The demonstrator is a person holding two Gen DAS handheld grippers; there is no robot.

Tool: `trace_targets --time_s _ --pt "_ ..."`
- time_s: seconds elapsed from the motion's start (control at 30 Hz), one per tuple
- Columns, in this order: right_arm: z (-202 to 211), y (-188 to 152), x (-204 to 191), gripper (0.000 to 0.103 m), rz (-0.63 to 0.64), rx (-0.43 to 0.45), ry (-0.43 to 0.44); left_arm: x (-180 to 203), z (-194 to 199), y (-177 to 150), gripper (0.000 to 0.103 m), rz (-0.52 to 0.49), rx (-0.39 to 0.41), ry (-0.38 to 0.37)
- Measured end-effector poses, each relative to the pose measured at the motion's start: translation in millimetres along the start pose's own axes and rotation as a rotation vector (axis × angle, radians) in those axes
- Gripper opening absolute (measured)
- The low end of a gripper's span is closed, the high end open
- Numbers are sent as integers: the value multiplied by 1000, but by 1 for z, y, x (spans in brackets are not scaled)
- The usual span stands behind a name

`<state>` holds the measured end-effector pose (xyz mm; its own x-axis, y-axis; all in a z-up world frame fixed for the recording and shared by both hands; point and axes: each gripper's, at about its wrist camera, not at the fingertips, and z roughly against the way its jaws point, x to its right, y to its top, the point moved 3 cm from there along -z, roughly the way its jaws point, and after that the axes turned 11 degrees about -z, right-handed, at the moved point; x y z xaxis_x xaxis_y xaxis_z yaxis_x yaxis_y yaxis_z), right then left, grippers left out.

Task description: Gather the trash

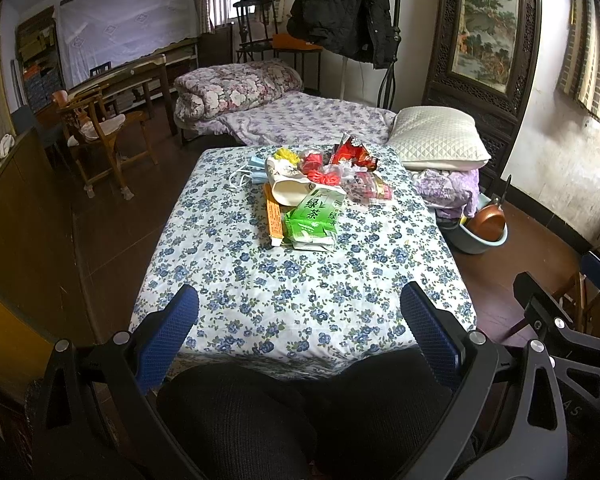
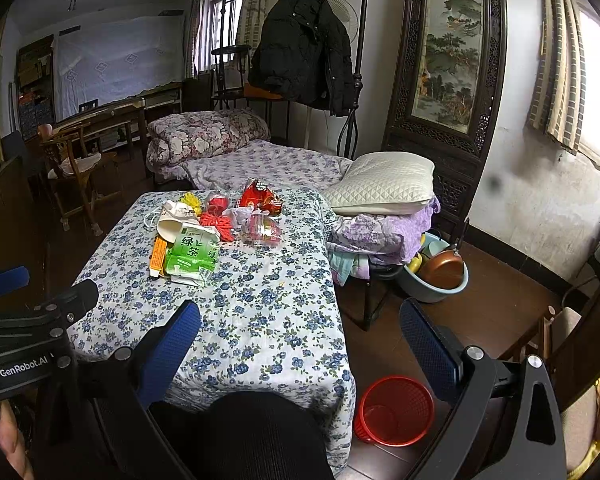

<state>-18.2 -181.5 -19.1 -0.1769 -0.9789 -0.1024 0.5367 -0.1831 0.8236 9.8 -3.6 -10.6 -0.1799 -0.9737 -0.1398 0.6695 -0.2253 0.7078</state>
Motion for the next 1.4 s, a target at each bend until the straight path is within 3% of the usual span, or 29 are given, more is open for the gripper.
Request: trace_targets --time_s 0.57,0.8,0.9,1.07,1.2,1.4 --pt "-9 -5 1 97 1 -21 -3 1 -4 0 96 -4 -13 -1" --pt "-27 -12 5 97 -30 -66 31 -60 -28 -13 96 123 -41 55" --pt "-50 -20 -1 97 -22 -126 86 -84 -34 -20 96 178 -53 79" --pt "-107 -12 -38 97 -41 -212 262 -102 -51 -31 96 209 -94 84" --pt "-164 1 -89 97 2 -221 320 -108 -65 -39 96 209 -124 75" --pt "-228 8 -134 97 -6 -227 328 -115 -78 -46 96 200 -131 62"
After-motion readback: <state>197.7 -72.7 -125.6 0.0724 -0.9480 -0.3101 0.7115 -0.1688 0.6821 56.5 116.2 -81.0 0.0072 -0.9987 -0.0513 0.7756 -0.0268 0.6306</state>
